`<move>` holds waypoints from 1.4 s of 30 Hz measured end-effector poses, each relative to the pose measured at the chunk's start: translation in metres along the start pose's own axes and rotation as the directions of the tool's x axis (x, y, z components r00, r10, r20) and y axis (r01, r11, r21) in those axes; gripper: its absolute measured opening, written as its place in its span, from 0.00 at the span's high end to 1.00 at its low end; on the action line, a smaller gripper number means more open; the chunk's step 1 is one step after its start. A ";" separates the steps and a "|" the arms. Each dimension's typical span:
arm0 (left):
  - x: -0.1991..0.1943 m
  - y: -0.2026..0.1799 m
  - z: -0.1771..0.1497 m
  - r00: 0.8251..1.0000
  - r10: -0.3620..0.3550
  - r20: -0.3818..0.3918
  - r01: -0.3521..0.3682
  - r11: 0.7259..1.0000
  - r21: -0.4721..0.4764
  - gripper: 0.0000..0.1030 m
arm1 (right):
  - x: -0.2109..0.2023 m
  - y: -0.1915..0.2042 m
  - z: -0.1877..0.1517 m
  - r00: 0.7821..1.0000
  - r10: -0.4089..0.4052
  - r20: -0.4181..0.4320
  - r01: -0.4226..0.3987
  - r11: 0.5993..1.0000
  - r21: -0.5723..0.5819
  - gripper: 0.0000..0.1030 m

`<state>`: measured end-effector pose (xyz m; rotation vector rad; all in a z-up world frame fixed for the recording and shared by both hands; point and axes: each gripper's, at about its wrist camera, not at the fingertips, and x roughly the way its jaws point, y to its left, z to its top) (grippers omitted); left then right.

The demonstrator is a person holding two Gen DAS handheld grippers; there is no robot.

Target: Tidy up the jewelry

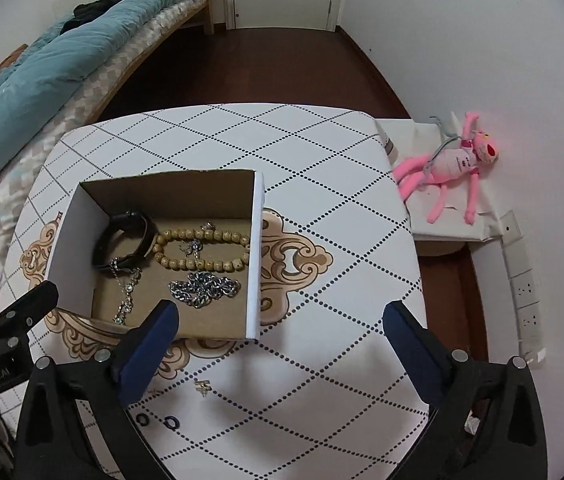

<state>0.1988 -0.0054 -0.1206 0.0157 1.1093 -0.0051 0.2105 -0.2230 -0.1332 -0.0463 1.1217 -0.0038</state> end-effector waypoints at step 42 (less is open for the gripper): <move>-0.102 0.001 -0.056 0.988 0.043 0.145 -0.041 0.999 -0.016 0.00 | -0.128 -0.014 -0.065 0.983 0.051 0.176 -0.064 0.995 0.071 0.00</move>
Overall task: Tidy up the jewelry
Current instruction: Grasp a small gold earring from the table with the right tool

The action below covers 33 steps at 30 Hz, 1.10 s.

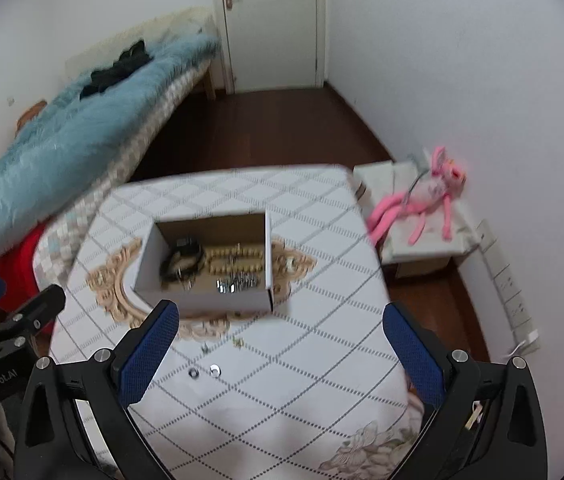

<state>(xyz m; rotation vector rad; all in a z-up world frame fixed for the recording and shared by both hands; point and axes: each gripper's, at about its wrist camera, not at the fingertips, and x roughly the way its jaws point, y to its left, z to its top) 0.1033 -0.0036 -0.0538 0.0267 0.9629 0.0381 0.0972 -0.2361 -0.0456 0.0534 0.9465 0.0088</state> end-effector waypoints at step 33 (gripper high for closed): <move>0.125 -0.032 -0.041 0.966 -0.093 -0.241 0.095 0.995 -0.002 0.01 | 0.141 0.004 -0.061 0.982 0.131 -0.140 -0.126 0.991 0.043 0.89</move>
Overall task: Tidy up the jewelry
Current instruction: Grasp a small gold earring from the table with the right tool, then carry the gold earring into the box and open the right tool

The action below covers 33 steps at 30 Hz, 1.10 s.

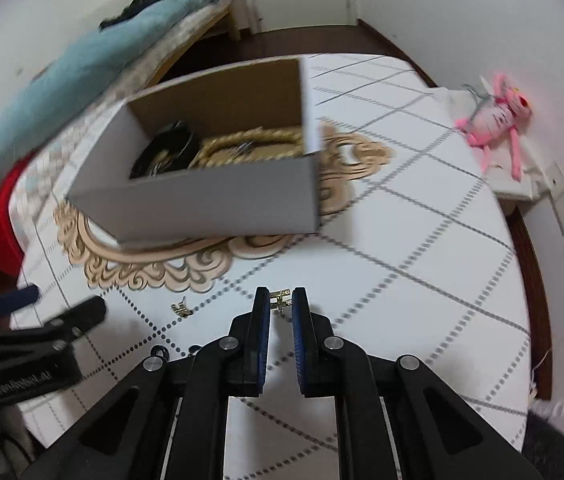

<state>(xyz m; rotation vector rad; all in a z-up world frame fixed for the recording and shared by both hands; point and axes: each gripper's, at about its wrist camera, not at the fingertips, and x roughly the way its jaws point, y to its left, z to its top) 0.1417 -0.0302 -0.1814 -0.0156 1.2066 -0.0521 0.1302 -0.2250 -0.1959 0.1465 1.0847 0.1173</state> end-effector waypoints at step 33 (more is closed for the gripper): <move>-0.036 -0.050 0.018 0.979 -0.192 0.067 0.181 0.973 0.146 0.95 | -0.045 -0.027 0.011 0.996 0.047 0.078 -0.053 0.995 0.079 0.89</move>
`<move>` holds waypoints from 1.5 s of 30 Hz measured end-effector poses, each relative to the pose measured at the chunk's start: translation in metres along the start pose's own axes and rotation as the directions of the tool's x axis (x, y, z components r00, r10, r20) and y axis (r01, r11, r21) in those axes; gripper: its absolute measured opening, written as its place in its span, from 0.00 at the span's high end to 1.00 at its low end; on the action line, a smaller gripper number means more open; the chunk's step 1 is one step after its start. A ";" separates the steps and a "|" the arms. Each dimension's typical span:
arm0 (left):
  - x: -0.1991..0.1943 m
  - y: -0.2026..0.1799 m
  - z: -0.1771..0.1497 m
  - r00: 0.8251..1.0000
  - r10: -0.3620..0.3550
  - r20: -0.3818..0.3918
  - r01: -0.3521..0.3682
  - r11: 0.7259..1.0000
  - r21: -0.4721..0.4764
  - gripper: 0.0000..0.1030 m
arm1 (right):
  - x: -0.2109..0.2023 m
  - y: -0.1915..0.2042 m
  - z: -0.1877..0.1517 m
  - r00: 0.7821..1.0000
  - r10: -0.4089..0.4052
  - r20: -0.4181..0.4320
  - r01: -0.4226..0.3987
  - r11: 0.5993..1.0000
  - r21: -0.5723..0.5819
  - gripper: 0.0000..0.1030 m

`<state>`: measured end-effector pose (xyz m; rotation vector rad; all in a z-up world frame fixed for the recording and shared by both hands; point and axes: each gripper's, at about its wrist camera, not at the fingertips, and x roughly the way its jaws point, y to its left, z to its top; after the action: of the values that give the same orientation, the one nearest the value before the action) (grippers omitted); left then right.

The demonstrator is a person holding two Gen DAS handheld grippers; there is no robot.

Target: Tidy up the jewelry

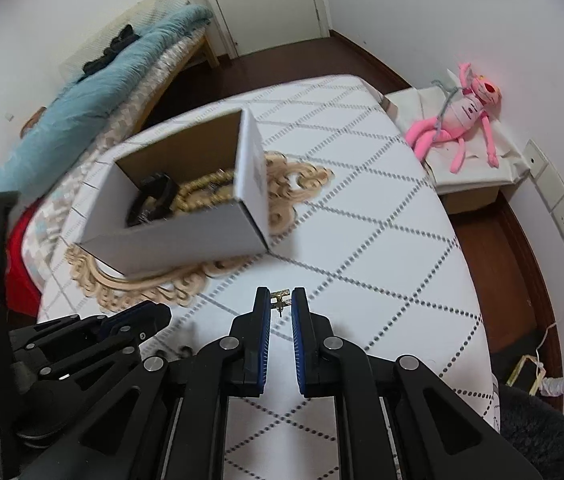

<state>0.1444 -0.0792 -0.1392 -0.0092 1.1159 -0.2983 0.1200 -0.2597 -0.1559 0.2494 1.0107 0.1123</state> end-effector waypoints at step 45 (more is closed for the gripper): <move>-0.002 0.083 0.080 0.969 0.243 -0.034 -0.246 0.963 -0.111 0.00 | 0.058 0.041 0.105 0.966 -0.216 -0.140 0.182 0.959 -0.218 0.02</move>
<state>0.2339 -0.0101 -0.1147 0.0303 1.1394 -0.0130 0.2408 -0.2245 -0.1403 -0.0514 1.1717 0.0521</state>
